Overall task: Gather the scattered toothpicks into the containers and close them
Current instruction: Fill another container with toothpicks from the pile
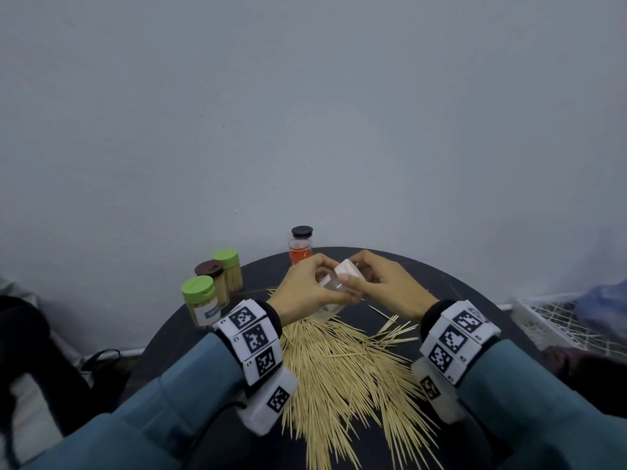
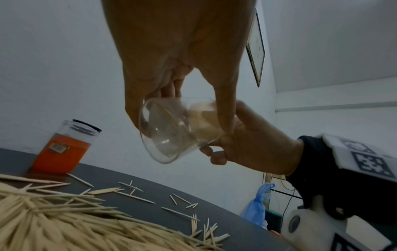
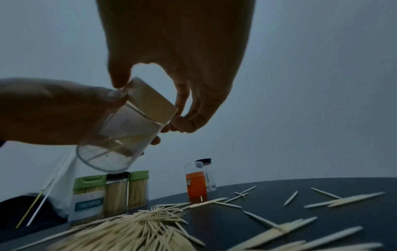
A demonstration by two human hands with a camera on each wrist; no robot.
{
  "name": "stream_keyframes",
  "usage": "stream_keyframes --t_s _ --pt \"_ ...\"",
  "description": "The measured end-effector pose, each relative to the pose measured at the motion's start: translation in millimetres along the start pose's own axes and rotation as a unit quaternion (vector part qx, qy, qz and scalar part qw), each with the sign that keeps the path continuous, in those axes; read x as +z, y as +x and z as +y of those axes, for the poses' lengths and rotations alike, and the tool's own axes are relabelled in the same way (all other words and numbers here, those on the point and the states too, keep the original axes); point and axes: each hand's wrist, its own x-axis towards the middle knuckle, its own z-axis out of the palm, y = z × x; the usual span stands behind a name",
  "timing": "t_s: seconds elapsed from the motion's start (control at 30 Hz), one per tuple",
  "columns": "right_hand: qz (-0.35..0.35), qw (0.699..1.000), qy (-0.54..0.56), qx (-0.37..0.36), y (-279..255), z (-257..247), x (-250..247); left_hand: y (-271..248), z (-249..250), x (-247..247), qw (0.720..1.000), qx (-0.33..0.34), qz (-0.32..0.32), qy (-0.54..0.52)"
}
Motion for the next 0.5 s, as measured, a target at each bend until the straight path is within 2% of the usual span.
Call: stream_keyframes --t_s 0.3,0.5 --pt "-0.002 0.999 0.006 -0.039 5.8 -1.4 -2.3 1.6 -6.5 -1.8 0.999 -0.031 0.005 -0.027" --pt "-0.026 0.998 0.016 -0.055 14.2 -4.9 -18.3 -1.4 -12.5 -10.3 0.996 -0.03 -0.029 -0.078"
